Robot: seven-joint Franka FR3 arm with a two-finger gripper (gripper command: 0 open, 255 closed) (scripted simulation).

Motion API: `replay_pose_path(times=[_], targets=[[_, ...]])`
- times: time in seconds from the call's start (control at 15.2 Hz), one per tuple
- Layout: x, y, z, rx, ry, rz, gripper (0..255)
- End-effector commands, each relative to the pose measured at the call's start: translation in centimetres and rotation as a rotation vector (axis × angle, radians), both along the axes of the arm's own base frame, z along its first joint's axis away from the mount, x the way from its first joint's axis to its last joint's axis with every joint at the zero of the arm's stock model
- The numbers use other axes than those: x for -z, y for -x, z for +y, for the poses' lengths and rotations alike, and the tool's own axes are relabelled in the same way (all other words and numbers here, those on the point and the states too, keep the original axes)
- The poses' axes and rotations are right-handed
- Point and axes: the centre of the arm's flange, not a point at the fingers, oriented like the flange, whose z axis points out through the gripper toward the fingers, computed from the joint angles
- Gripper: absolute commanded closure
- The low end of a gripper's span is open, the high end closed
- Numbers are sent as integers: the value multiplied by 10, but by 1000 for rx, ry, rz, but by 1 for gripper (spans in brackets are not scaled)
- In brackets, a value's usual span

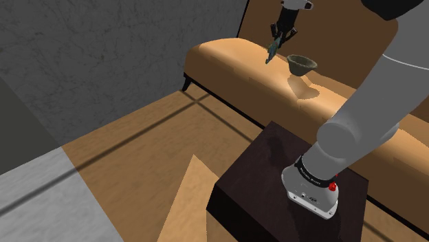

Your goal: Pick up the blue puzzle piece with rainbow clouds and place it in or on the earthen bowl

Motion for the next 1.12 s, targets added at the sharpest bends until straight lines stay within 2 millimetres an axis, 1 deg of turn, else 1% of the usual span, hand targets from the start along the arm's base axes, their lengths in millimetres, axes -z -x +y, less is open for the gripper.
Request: replay_pose_path(times=[0.0,0.99,1.06], targets=[[-11,1,0,0,0,0,255],[-90,1,0,0,0,0,255],[-91,1,0,0,0,0,255]])
